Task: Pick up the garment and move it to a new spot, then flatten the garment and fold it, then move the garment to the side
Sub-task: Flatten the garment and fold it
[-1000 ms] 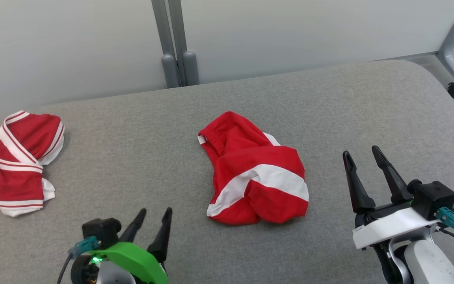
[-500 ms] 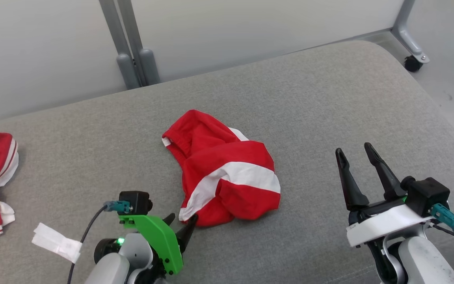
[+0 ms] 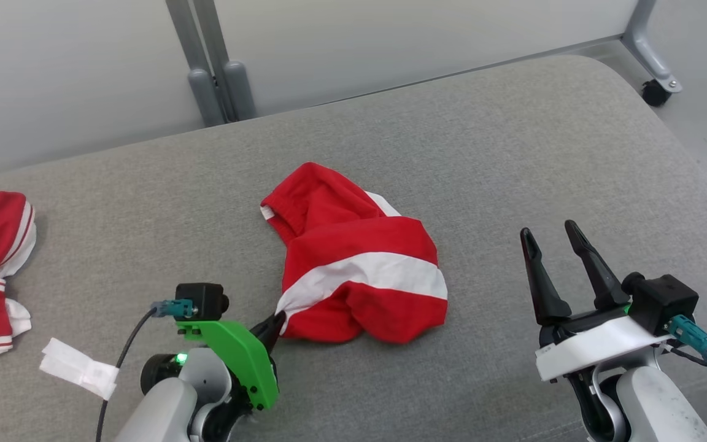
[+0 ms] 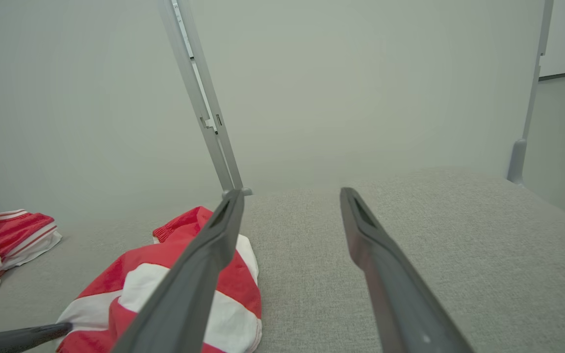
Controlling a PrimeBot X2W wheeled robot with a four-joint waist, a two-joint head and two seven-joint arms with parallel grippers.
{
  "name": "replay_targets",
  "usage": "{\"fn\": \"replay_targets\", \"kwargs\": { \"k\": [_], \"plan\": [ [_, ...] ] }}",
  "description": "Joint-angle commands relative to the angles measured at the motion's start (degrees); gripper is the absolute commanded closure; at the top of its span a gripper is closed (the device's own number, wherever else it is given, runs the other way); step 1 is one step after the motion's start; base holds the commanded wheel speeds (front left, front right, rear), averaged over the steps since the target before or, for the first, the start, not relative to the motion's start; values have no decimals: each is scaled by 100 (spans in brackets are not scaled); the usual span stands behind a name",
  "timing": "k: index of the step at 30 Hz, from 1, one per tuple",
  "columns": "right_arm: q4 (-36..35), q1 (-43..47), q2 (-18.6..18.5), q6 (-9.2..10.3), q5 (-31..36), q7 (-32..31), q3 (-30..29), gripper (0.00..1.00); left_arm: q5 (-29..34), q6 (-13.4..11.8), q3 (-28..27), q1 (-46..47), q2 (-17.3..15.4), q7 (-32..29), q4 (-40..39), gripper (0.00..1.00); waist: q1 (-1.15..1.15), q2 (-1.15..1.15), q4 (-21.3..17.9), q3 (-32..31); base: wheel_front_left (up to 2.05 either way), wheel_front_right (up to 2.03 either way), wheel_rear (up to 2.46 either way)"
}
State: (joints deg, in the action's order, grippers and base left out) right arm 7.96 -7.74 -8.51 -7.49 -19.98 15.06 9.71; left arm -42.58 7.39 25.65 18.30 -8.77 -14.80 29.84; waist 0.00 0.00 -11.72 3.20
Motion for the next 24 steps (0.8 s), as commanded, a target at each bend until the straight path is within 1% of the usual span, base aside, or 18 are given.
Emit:
{"fn": "replay_targets", "kwargs": {
  "k": [1,5,11,14,15,16,17,18,22,24],
  "plan": [
    [3,7,-12,0,17,17,-18,0,45,13,-28,65,-116,104,-40,100,0,0,217,-107,0,0,0],
    [-21,45,-31,1,31,17,-82,0,241,-187,-150,-9,-356,393,-260,100,0,0,426,-147,0,0,0],
    [-48,70,-57,0,51,17,-121,0,484,-655,-354,-341,-756,680,-636,100,0,0,614,-123,0,0,0],
    [-51,37,-70,0,44,17,-80,0,663,-924,-432,-556,-953,868,-665,100,0,0,640,-74,0,0,0],
    [-52,29,-75,1,41,17,-75,0,676,-967,-434,-622,-967,912,-658,100,0,0,646,-57,0,0,0],
    [-50,20,-84,1,36,17,-73,0,704,-1008,-442,-680,-965,986,-652,96,0,0,654,-36,0,0,0],
    [-43,21,-89,0,32,17,-73,0,719,-1033,-447,-723,-964,1042,-634,65,0,0,661,-26,0,0,0],
    [-34,24,-92,0,26,17,-71,0,753,-1051,-431,-775,-973,1093,-605,0,0,0,671,-13,0,0,0],
    [-3,43,-117,0,19,17,-55,0,769,-1066,-458,-841,-929,1397,-677,0,0,0,732,-18,0,0,0],
    [8,60,-117,0,24,17,-19,0,834,-1113,-509,-913,-996,1610,-769,0,0,0,762,-61,0,0,0]
  ]
}}
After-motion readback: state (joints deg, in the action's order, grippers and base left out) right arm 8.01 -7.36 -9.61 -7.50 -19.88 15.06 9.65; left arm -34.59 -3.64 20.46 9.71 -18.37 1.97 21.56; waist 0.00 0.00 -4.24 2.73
